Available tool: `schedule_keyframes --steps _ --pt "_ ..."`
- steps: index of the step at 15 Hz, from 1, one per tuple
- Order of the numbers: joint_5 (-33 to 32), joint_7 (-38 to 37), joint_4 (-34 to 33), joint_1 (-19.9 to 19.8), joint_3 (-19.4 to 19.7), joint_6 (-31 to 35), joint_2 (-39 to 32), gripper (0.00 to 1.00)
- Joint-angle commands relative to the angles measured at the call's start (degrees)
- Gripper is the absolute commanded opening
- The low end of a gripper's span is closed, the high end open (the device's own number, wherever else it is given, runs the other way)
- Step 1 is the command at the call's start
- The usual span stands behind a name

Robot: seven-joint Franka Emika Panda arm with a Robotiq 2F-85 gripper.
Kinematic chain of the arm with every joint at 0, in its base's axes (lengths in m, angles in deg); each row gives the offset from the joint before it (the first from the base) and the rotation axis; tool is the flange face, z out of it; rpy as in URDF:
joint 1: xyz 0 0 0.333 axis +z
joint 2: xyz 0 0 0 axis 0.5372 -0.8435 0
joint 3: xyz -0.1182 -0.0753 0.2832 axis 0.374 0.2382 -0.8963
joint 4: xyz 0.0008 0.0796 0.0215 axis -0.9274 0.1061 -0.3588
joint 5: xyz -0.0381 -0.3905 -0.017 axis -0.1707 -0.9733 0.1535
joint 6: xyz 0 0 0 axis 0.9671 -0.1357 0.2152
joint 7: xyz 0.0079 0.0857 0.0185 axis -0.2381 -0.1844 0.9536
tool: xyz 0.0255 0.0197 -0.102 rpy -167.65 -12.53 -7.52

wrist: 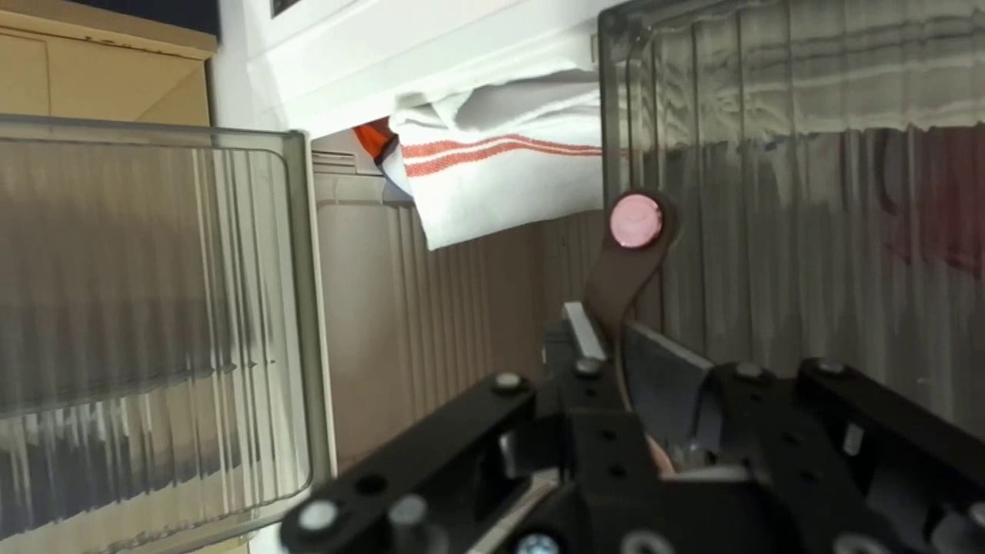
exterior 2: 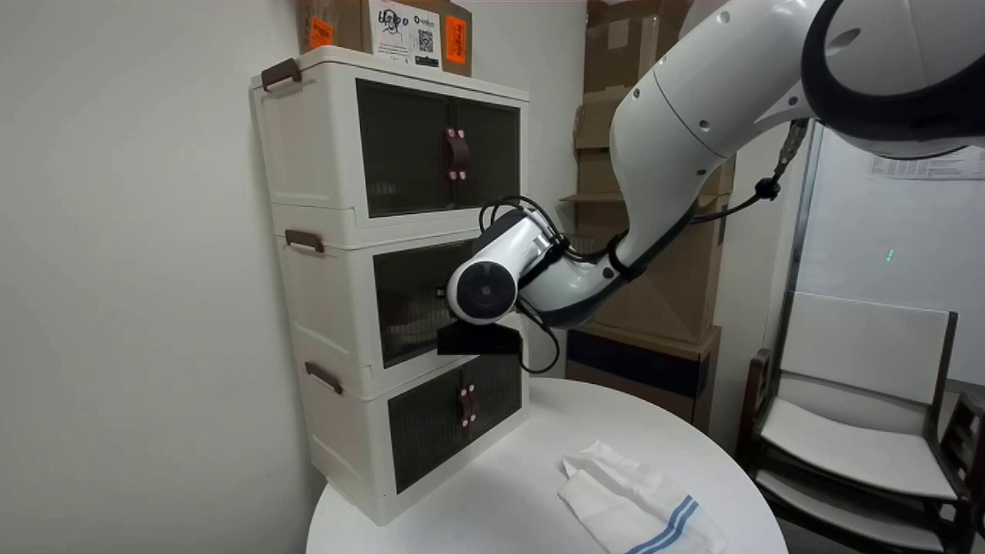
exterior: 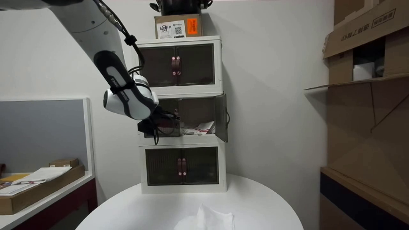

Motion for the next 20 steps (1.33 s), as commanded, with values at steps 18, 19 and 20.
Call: schedule_keyframes --steps 18,19,20 --pt "-5.99 -19.33 17.71 -3.18 0.39 20.07 17.60 0.71" --pt "-5.87 -19.63 17.89 -3.26 0.46 21.80 17.88 0.77" --pt "-4.47 -18.53 17.82 -3.55 0.80 25.26 17.83 0.85"
